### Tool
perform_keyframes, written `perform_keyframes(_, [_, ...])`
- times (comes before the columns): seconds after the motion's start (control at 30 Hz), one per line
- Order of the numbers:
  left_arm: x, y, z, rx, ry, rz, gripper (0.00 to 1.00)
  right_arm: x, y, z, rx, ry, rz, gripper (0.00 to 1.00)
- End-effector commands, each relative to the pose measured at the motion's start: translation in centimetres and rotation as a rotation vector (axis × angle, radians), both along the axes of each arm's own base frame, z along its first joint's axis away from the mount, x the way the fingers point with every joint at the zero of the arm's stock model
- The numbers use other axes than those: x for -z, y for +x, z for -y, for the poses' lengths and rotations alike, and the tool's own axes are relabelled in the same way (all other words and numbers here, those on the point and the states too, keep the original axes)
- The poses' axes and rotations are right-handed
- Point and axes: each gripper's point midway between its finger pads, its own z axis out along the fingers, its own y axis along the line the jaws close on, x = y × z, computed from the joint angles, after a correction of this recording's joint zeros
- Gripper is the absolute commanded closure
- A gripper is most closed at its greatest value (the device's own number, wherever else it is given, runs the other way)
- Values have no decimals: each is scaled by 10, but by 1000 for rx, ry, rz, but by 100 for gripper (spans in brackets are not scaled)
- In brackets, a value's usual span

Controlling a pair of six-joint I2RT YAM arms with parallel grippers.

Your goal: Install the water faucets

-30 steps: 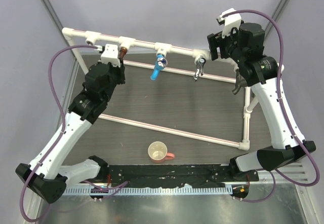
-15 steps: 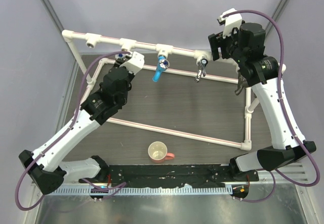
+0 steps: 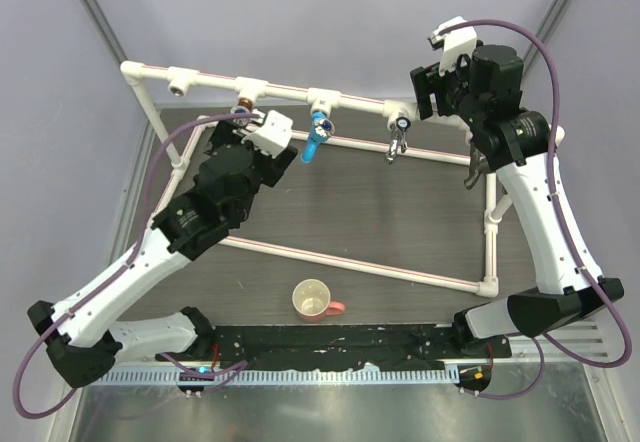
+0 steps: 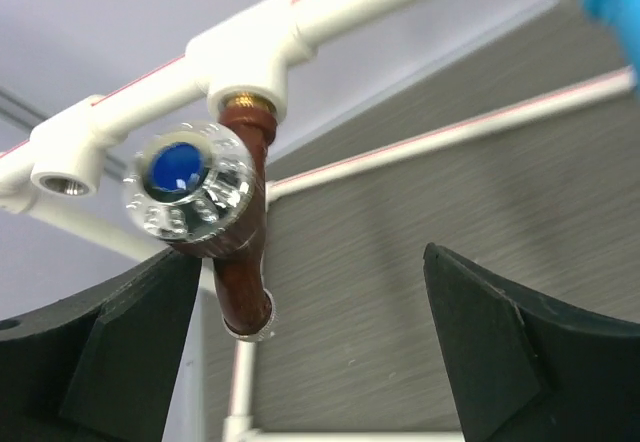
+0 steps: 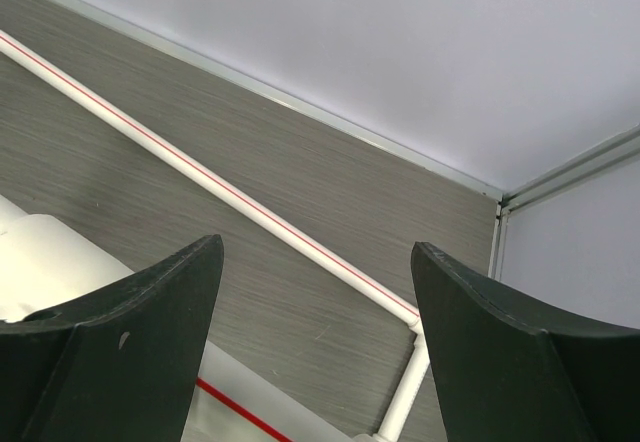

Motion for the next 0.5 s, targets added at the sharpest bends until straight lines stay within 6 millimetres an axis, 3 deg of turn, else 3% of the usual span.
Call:
perform_keyframes(0.0, [-75,-21,1,55,-411,172,1,60,-14,-24,-104,-32,-217,18])
perform_keyframes(0.1, [-92,-32,-12,35,-585,212,0,60,-15,-25,-106,-31,-216,17])
perform_keyframes(0.23, [-100,-42,-24,18,-805,223,0,60,-15,-25,-107,-31,-214,18])
perform_keyframes(0.47, [-90,-40,-48,-50,-933,210,0,59,-16,-26,-110,-32,-214,18])
